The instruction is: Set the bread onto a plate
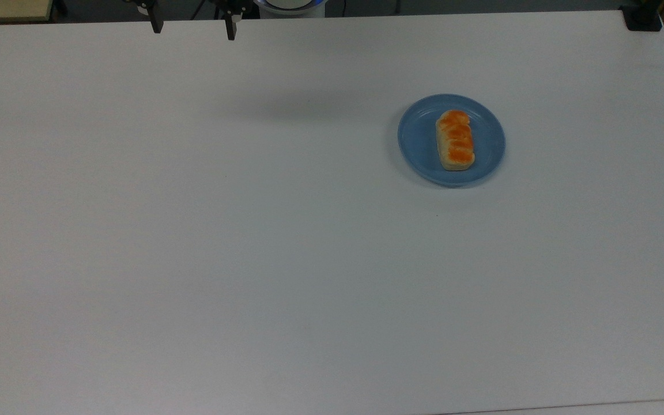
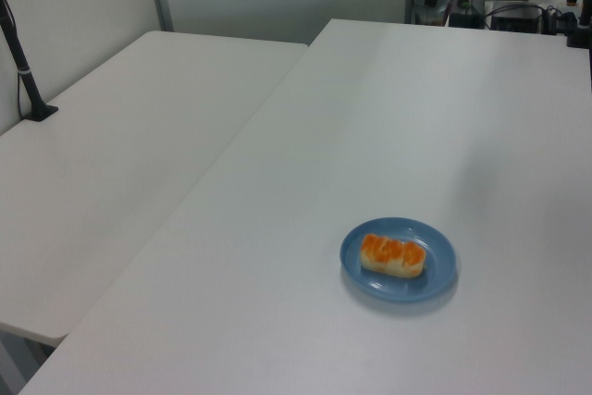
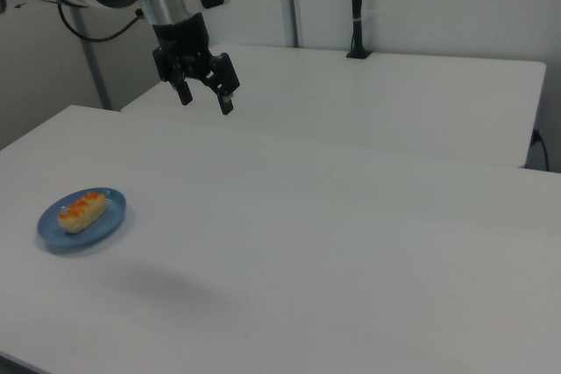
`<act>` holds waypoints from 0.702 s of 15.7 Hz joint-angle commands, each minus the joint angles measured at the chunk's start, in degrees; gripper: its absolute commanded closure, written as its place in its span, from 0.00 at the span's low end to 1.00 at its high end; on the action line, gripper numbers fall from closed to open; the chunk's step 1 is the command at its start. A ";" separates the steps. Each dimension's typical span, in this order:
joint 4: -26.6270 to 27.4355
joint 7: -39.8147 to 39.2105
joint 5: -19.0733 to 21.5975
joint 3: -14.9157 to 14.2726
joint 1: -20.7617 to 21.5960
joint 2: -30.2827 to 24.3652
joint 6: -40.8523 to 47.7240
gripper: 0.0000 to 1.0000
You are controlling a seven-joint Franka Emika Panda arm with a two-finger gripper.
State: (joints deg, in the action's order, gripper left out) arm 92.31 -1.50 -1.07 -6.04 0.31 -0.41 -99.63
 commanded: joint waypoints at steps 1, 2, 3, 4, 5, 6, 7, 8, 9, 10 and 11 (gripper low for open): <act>1.21 0.54 0.72 -1.44 1.88 -0.38 -1.01 0.00; 1.21 0.88 0.63 -1.44 2.06 -0.38 -0.83 0.00; 1.38 1.06 0.63 -1.00 2.15 -0.20 -0.74 0.00; 1.56 1.23 0.37 -0.04 2.06 -0.20 -0.65 0.00; 1.56 1.50 0.36 0.14 1.97 -0.20 -0.48 0.00; 1.47 1.50 0.36 0.15 1.97 -0.29 0.13 0.00; 1.47 1.50 0.36 0.15 1.97 -0.20 0.83 0.00; 1.47 1.41 0.36 0.15 2.06 -0.20 1.02 0.00; 1.56 1.32 0.36 0.15 2.06 -0.29 1.10 0.00; 1.56 1.15 0.36 0.15 1.97 -0.38 1.10 0.00; 1.56 1.32 0.36 0.15 1.88 -0.38 1.02 0.00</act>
State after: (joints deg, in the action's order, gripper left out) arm 93.10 -0.95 -1.07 -5.70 1.83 0.13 -99.44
